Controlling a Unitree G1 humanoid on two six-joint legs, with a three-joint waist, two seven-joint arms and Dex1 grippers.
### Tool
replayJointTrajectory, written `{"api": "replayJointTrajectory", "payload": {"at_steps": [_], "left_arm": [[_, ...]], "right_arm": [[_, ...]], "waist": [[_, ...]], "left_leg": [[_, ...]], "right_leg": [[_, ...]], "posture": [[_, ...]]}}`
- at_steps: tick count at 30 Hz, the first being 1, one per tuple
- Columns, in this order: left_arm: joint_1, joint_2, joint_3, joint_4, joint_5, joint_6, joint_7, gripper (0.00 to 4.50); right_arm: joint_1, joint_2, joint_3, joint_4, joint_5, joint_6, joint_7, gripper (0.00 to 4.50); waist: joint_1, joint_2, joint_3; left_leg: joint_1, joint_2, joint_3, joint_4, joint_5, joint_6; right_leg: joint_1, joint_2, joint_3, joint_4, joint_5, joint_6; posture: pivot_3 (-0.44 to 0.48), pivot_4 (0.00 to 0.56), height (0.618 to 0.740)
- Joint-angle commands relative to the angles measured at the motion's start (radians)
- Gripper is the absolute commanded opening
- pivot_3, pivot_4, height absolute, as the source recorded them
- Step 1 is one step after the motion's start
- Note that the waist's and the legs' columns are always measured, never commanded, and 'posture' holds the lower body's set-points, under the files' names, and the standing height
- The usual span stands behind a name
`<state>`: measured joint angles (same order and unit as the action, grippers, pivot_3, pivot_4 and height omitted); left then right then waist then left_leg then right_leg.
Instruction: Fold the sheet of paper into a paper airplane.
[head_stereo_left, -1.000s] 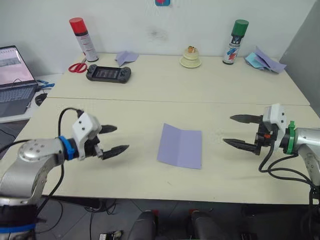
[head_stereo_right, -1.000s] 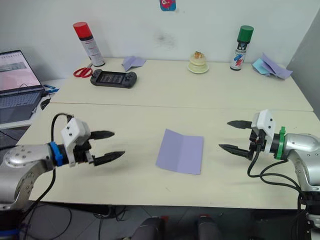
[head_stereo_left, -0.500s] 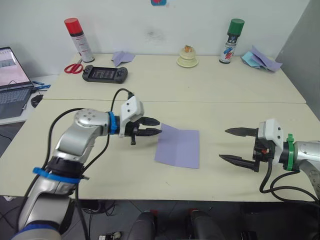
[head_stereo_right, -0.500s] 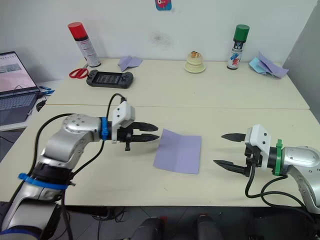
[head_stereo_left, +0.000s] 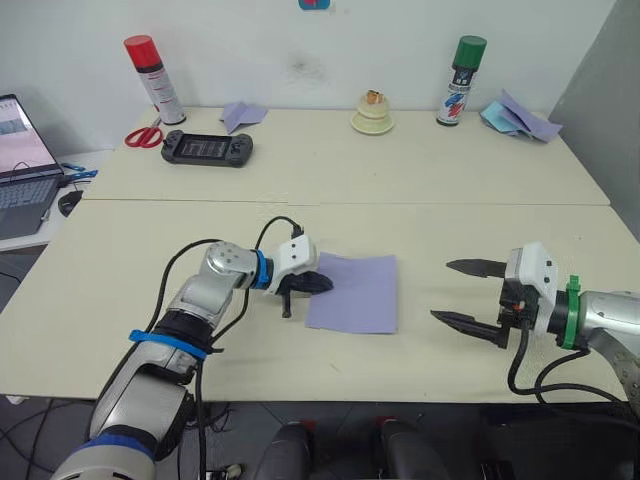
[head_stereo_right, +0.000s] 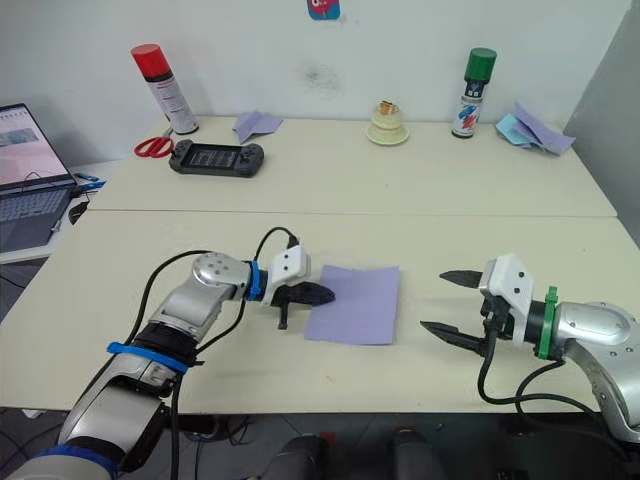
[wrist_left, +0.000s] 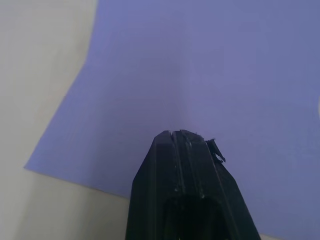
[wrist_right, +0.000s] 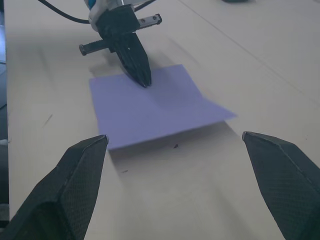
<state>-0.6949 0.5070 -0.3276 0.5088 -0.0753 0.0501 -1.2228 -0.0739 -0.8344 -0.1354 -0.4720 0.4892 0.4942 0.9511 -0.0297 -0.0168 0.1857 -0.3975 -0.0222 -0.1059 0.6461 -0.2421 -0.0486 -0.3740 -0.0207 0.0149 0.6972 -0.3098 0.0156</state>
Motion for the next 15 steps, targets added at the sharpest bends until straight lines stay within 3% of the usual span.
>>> {"api": "replayJointTrajectory", "payload": {"at_steps": [1, 6, 8, 10, 15], "left_arm": [[0.013, -0.009, -0.002, 0.016, 0.025, -0.020, 0.001, 0.01], [0.040, -0.015, -0.006, 0.022, 0.040, -0.025, 0.010, 0.01], [0.048, -0.019, -0.005, 0.018, 0.041, -0.023, 0.016, 0.00], [0.052, -0.022, -0.002, 0.015, 0.041, -0.018, 0.022, 0.00], [0.055, -0.030, 0.010, 0.010, 0.036, 0.011, 0.032, 0.00]], "right_arm": [[-0.047, -0.008, 0.033, 0.005, -0.046, 0.001, -0.031, 4.50], [-0.102, -0.010, 0.113, 0.070, -0.138, 0.012, -0.070, 4.50], [-0.131, 0.001, 0.155, 0.104, -0.173, 0.025, -0.087, 4.13], [-0.149, 0.007, 0.196, 0.130, -0.208, 0.030, -0.096, 3.58], [-0.180, 0.052, 0.268, 0.184, -0.264, 0.021, -0.114, 1.71]], "waist": [[0.000, 0.000, 0.000], [0.000, 0.000, 0.000], [0.000, 0.000, -0.001], [0.000, 0.001, -0.001], [0.000, 0.001, -0.001]], "left_leg": [[0.000, 0.000, 0.000, 0.000, 0.000, 0.000], [0.001, 0.000, 0.000, 0.000, 0.000, 0.000], [0.001, 0.000, 0.000, 0.000, 0.000, 0.000], [0.001, 0.000, 0.000, 0.000, 0.000, 0.000], [0.001, 0.000, -0.001, 0.000, 0.000, 0.000]], "right_leg": [[0.000, 0.000, 0.000, 0.000, 0.000, 0.000], [0.001, 0.000, 0.000, 0.000, 0.000, 0.000], [0.001, 0.000, 0.000, 0.000, 0.000, 0.001], [0.001, 0.000, 0.000, 0.000, 0.000, 0.001], [0.001, 0.000, 0.000, 0.001, 0.000, 0.001]], "posture": [[0.000, 0.150, 0.722], [0.000, 0.150, 0.722], [0.000, 0.150, 0.722], [0.000, 0.150, 0.722], [0.000, 0.150, 0.722]]}}
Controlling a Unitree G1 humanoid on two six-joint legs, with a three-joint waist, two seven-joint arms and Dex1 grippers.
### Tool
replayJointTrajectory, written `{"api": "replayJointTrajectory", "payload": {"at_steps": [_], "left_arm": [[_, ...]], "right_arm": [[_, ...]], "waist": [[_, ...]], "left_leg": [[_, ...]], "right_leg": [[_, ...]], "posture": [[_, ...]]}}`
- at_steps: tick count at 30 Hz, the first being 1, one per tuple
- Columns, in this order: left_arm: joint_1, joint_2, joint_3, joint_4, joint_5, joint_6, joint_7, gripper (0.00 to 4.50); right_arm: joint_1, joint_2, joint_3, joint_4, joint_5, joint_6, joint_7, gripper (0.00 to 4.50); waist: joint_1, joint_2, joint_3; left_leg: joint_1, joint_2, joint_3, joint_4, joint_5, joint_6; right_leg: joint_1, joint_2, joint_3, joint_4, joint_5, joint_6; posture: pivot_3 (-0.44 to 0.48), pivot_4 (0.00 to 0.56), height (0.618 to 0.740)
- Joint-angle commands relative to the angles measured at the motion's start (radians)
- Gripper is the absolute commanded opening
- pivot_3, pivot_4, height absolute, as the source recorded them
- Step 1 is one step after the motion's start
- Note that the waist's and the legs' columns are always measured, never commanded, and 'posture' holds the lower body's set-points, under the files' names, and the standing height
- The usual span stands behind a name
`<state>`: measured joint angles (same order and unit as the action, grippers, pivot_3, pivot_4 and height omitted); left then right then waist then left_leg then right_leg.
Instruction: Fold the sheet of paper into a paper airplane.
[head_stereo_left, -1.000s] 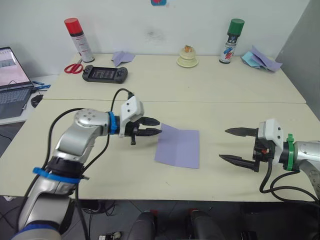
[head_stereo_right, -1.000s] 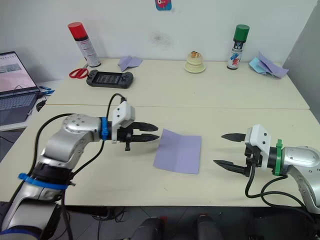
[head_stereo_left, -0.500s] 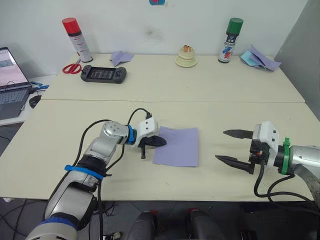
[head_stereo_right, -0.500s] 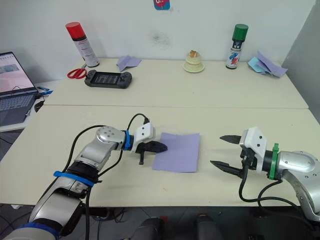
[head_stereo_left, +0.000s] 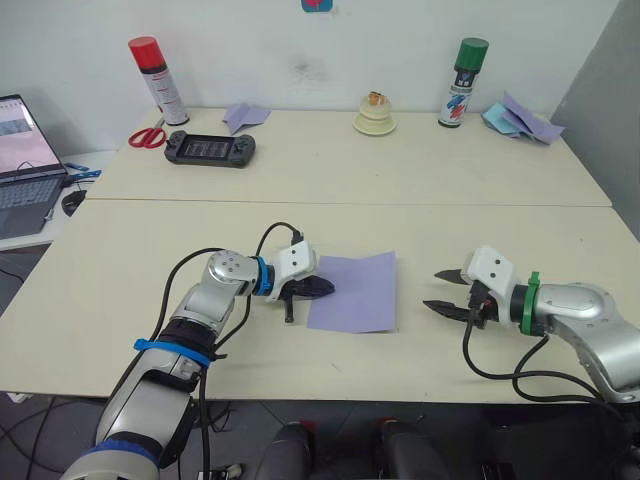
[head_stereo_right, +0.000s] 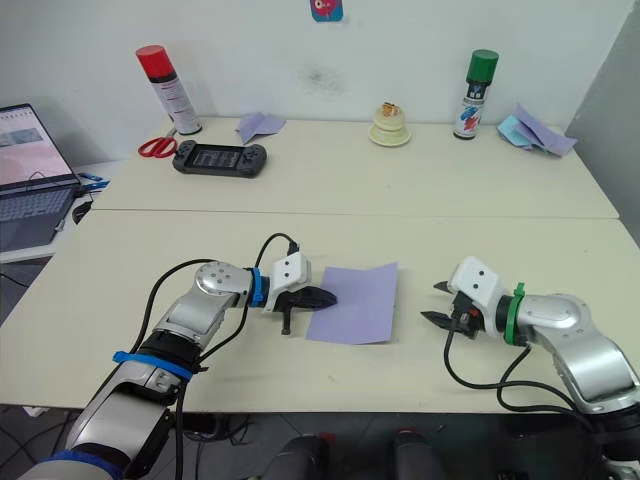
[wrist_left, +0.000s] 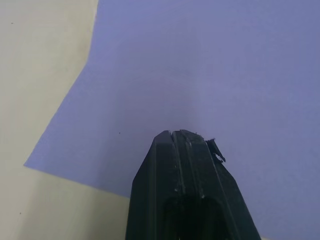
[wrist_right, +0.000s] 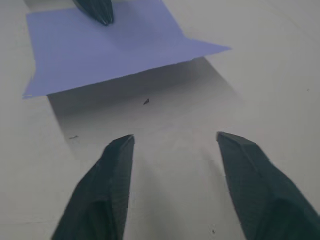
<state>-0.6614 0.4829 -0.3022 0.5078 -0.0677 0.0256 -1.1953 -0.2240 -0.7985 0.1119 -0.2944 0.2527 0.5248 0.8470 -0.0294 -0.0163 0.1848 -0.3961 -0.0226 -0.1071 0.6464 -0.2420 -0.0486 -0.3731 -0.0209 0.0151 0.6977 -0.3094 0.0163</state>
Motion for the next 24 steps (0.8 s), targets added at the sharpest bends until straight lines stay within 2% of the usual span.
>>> {"api": "replayJointTrajectory", "payload": {"at_steps": [1, 4, 5, 14, 24], "left_arm": [[0.022, -0.007, -0.014, 0.012, 0.028, 0.043, 0.007, 0.00], [0.025, -0.010, -0.015, 0.016, 0.035, 0.057, 0.012, 0.00], [0.027, -0.012, -0.015, 0.014, 0.036, 0.063, 0.014, 0.00], [0.045, -0.015, -0.019, -0.014, 0.043, 0.100, 0.027, 0.00], [0.063, -0.012, -0.023, -0.043, 0.041, 0.120, 0.029, 0.00]], "right_arm": [[-0.037, 0.025, 0.032, 0.016, -0.034, -0.010, -0.009, 1.36], [-0.063, 0.064, 0.068, 0.056, -0.056, -0.023, -0.009, 0.22], [-0.076, 0.080, 0.078, 0.072, -0.063, -0.030, -0.012, 0.10], [-0.162, 0.216, 0.115, 0.087, -0.061, -0.025, -0.011, 0.10], [-0.252, 0.350, 0.172, 0.180, -0.080, -0.027, -0.020, 0.10]], "waist": [[0.000, 0.000, 0.000], [0.000, 0.000, 0.000], [0.000, 0.000, 0.000], [0.001, 0.001, -0.001], [0.000, 0.001, -0.002]], "left_leg": [[0.000, 0.000, 0.000, 0.000, 0.000, 0.000], [0.000, 0.000, 0.000, 0.000, 0.000, 0.000], [0.001, 0.000, 0.000, 0.000, 0.000, 0.000], [0.001, 0.000, 0.000, 0.000, 0.000, 0.000], [0.002, 0.000, -0.001, 0.000, 0.000, 0.000]], "right_leg": [[0.000, 0.000, 0.000, 0.000, 0.000, 0.000], [0.000, 0.000, 0.000, 0.000, 0.000, 0.000], [0.000, 0.000, 0.000, 0.000, 0.000, 0.000], [0.001, 0.000, 0.000, 0.000, 0.000, 0.000], [0.001, 0.000, 0.000, 0.000, 0.000, 0.000]], "posture": [[0.000, 0.150, 0.722], [0.000, 0.150, 0.722], [0.000, 0.150, 0.722], [0.000, 0.150, 0.722], [0.000, 0.150, 0.722]]}}
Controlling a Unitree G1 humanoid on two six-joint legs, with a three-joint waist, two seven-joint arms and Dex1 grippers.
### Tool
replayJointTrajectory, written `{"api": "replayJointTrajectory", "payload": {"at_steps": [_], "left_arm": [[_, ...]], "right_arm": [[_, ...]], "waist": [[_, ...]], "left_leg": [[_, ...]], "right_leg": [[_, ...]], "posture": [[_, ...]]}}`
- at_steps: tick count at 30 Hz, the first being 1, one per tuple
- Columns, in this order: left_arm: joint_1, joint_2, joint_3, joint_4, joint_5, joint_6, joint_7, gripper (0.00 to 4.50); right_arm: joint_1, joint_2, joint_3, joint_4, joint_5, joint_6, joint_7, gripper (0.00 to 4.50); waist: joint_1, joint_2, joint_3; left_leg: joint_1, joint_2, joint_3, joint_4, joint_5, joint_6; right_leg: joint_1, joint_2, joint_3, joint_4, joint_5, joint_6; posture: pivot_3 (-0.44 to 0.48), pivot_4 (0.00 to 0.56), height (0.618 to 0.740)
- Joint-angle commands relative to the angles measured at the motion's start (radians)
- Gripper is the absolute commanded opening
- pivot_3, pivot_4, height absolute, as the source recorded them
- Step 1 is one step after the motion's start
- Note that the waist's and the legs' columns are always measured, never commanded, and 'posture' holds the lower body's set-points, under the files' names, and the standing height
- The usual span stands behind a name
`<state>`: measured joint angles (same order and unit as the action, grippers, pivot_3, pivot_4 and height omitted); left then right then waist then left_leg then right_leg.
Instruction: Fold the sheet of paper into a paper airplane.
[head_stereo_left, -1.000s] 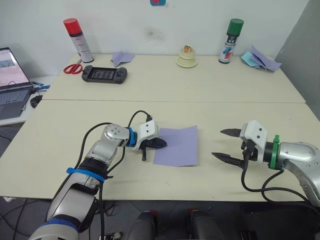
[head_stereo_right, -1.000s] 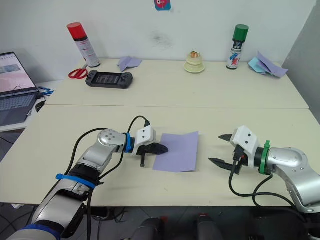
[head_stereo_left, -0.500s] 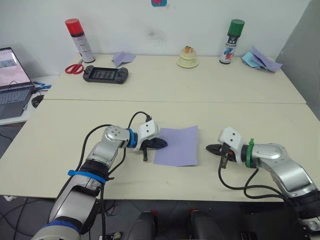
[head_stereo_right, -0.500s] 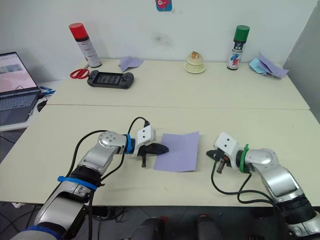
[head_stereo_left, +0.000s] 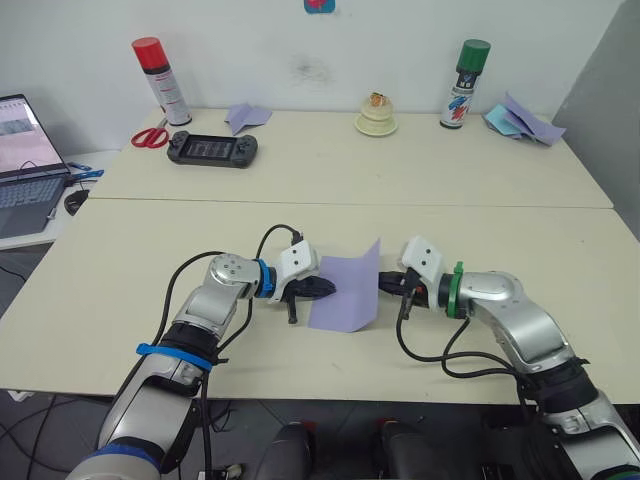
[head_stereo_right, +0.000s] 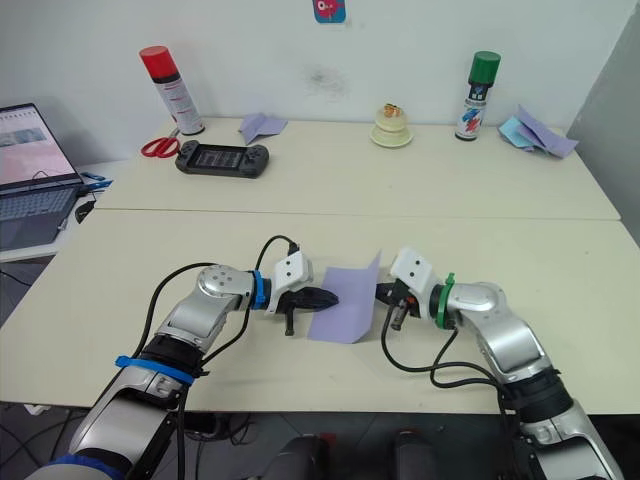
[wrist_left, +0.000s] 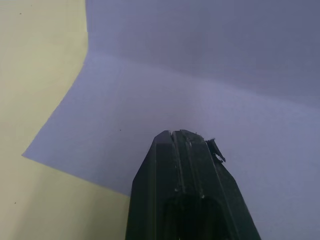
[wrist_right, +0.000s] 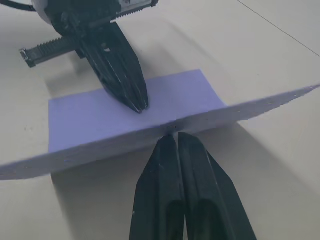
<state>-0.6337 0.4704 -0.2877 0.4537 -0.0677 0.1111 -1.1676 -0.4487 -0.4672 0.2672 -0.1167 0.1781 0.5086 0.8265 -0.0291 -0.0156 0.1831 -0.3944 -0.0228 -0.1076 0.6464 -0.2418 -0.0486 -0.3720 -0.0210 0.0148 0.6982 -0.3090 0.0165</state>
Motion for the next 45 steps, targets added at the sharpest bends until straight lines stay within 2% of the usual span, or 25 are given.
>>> {"api": "replayJointTrajectory", "payload": {"at_steps": [1, 9, 23, 39, 45], "left_arm": [[0.038, 0.000, -0.038, 0.007, 0.041, 0.037, 0.002, 0.00], [0.053, 0.004, -0.042, -0.018, 0.039, 0.048, 0.001, 0.00], [0.068, 0.035, -0.021, -0.058, 0.023, 0.059, -0.006, 0.00], [0.083, 0.236, 0.121, -0.145, -0.052, 0.120, -0.044, 0.00], [0.077, 0.195, 0.141, -0.193, -0.090, 0.166, -0.026, 0.00]], "right_arm": [[-0.033, 0.030, 0.024, 0.013, -0.011, -0.014, -0.001, 0.10], [-0.053, 0.089, 0.054, 0.093, -0.054, -0.040, -0.017, 0.10], [-0.042, 0.125, 0.108, 0.173, -0.111, -0.082, -0.011, 0.10], [-0.046, 0.144, 0.141, 0.219, -0.150, -0.124, -0.009, 0.10], [-0.049, 0.142, 0.149, 0.238, -0.170, -0.138, 0.001, 0.10]], "waist": [[0.000, 0.000, 0.000], [0.000, 0.000, -0.001], [-0.003, 0.001, -0.002], [-0.020, 0.001, -0.002], [-0.021, 0.001, -0.002]], "left_leg": [[0.000, 0.000, 0.000, 0.000, 0.000, 0.000], [0.000, 0.000, 0.000, 0.000, 0.000, 0.000], [0.001, 0.000, 0.000, -0.001, 0.000, 0.000], [0.001, 0.002, 0.000, -0.002, 0.000, 0.000], [0.001, 0.001, 0.000, -0.002, 0.000, 0.000]], "right_leg": [[0.000, 0.000, 0.000, 0.000, 0.000, 0.000], [0.000, 0.000, 0.000, 0.000, 0.000, 0.000], [0.000, 0.000, 0.000, 0.000, 0.000, 0.000], [-0.002, 0.001, 0.000, 0.001, 0.000, 0.000], [-0.002, 0.001, 0.000, 0.001, 0.000, 0.000]], "posture": [[0.000, 0.150, 0.722], [0.000, 0.150, 0.722], [0.000, 0.150, 0.722], [0.000, 0.150, 0.722], [0.000, 0.150, 0.722]]}}
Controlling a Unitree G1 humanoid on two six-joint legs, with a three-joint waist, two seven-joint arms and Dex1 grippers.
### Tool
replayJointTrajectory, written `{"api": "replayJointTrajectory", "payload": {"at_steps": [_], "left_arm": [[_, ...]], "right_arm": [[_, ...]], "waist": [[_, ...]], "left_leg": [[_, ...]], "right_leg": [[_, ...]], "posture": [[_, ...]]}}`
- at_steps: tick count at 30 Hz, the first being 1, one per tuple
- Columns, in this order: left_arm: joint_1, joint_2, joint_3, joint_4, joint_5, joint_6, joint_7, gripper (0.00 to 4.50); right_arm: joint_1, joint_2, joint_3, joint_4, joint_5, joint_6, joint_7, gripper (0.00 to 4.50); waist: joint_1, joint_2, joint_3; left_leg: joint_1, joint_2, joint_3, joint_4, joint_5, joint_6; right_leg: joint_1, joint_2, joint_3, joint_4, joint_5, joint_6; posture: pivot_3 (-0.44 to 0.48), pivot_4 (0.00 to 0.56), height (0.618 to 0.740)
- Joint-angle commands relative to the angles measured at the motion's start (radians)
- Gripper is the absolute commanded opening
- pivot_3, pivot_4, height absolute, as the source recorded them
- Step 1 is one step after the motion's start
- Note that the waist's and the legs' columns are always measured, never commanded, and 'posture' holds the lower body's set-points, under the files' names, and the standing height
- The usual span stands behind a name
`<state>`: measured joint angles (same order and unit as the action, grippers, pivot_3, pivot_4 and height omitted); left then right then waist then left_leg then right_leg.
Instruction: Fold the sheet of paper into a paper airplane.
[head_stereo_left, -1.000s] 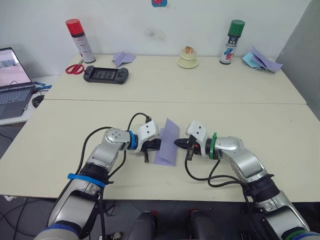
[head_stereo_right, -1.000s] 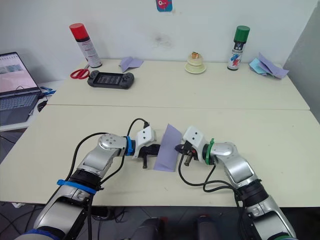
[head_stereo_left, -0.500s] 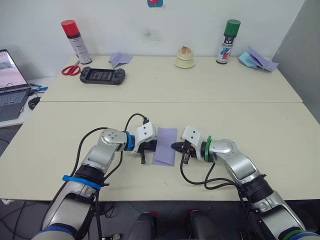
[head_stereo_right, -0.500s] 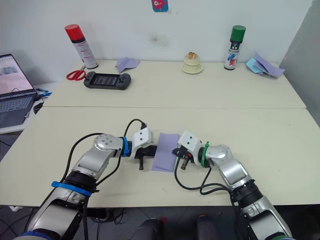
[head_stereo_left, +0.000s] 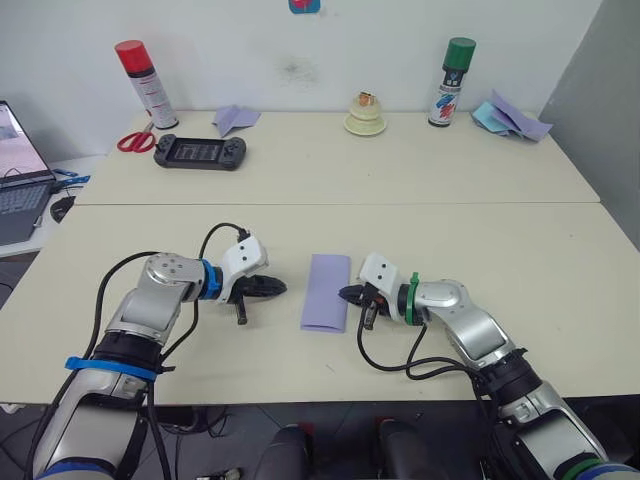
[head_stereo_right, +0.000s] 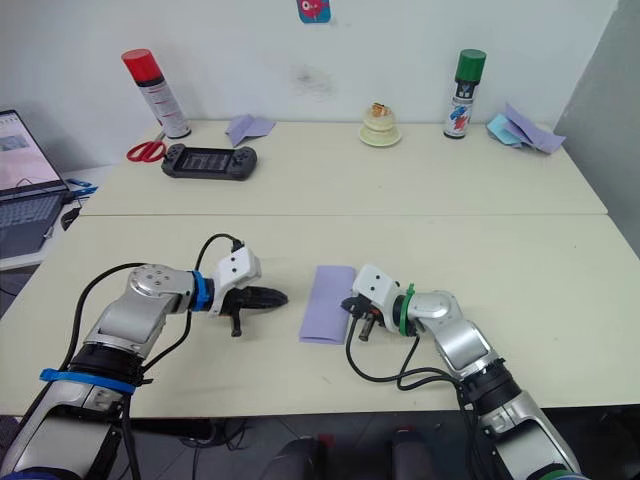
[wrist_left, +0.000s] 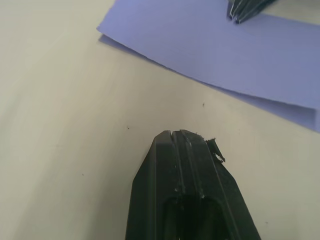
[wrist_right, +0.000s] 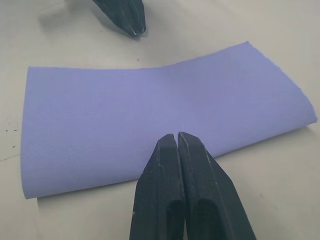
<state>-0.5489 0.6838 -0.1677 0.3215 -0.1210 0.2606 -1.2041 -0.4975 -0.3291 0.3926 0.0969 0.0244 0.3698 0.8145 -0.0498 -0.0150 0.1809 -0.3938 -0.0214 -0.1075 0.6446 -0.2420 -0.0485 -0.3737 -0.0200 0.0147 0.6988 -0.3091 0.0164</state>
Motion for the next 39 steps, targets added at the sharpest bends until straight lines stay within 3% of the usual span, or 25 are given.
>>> {"api": "replayJointTrajectory", "payload": {"at_steps": [1, 7, 18, 27, 39], "left_arm": [[-0.007, -0.031, 0.016, -0.073, -0.038, 0.022, 0.013, 0.00], [-0.011, -0.107, -0.019, -0.088, -0.020, 0.023, 0.038, 0.00], [-0.041, -0.184, -0.058, 0.071, 0.054, -0.122, 0.098, 0.00], [-0.079, -0.197, 0.056, 0.147, 0.003, -0.099, 0.207, 0.00], [-0.101, -0.200, 0.097, 0.168, -0.022, -0.052, 0.202, 0.00]], "right_arm": [[-0.001, 0.005, 0.024, 0.026, -0.018, -0.001, 0.014, 0.10], [-0.001, 0.004, 0.022, 0.027, -0.023, -0.004, 0.017, 0.10], [0.011, 0.010, 0.007, 0.019, -0.024, -0.031, -0.002, 0.10], [0.020, 0.013, 0.008, 0.012, -0.024, -0.027, -0.015, 0.10], [0.015, 0.022, 0.007, 0.024, -0.026, -0.027, -0.019, 0.10]], "waist": [[0.000, 0.000, 0.000], [0.000, 0.000, 0.000], [0.001, 0.000, 0.000], [0.001, 0.000, 0.000], [0.000, 0.000, 0.000]], "left_leg": [[0.000, 0.000, 0.000, 0.000, 0.000, 0.000], [0.000, 0.000, 0.000, 0.000, 0.000, 0.000], [0.000, 0.000, 0.000, 0.000, 0.000, 0.000], [0.000, 0.000, 0.000, 0.000, 0.000, 0.000], [0.000, 0.000, 0.000, 0.000, 0.000, 0.000]], "right_leg": [[0.000, 0.000, 0.000, 0.000, 0.000, 0.000], [0.000, 0.000, 0.000, 0.000, 0.000, 0.000], [0.000, 0.000, 0.000, 0.000, 0.000, 0.000], [0.000, 0.000, 0.000, 0.000, 0.000, 0.000], [0.000, 0.000, 0.000, 0.000, 0.000, 0.000]], "posture": [[0.000, 0.150, 0.722], [0.000, 0.150, 0.722], [0.000, 0.150, 0.722], [0.000, 0.150, 0.722], [0.000, 0.150, 0.722]]}}
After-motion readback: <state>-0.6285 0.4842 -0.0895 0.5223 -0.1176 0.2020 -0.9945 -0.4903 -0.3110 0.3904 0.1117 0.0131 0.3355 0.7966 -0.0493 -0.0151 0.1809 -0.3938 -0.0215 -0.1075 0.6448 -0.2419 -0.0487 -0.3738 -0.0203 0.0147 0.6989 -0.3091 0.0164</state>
